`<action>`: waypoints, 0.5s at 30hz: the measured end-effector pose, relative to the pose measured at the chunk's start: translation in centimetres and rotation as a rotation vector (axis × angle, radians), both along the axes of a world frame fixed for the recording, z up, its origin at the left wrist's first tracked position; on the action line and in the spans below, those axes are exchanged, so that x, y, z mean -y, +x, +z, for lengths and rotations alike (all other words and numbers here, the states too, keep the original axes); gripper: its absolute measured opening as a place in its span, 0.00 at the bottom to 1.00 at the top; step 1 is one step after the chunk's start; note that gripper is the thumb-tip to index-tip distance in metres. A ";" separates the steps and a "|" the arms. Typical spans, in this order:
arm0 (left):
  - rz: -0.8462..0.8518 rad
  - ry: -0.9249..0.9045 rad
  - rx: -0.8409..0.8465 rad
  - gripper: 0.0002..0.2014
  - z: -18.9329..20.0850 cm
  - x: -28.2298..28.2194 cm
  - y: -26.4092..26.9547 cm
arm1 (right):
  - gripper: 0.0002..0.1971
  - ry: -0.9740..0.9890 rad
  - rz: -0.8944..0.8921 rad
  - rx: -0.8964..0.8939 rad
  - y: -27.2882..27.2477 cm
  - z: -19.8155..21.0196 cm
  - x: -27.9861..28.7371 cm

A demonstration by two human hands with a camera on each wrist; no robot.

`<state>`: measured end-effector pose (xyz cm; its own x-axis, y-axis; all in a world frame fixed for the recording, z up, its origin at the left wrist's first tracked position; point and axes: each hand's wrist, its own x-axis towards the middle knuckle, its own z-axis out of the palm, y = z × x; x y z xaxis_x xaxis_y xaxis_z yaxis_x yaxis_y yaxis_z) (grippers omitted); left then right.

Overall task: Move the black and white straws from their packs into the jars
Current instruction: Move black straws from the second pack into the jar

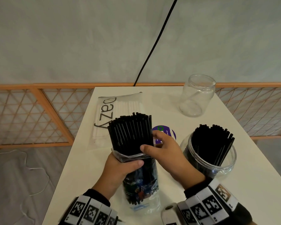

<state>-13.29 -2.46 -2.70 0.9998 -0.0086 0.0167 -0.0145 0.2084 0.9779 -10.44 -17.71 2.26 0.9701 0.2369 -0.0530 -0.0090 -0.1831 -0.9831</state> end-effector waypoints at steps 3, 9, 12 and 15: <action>-0.096 -0.049 -0.010 0.29 0.3 0.0 -0.3 | 0.09 -0.005 0.026 0.011 0.1 0.6 -0.2; -0.216 -0.142 0.001 0.32 0.8 1.0 -0.4 | 0.08 -0.021 0.014 -0.054 0.4 0.8 0.1; -0.125 -0.145 0.011 0.27 0.6 1.9 -0.3 | 0.08 -0.035 0.033 -0.070 0.4 1.1 0.6; -0.097 -0.125 0.013 0.23 0.7 2.4 -0.2 | 0.05 -0.103 0.010 0.011 0.7 1.6 1.0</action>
<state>-13.46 -4.86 -2.03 0.9941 -0.1026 0.0365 -0.0006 0.3298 0.9440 -9.78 -18.74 3.84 0.9684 0.2401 -0.0673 0.0037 -0.2836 -0.9589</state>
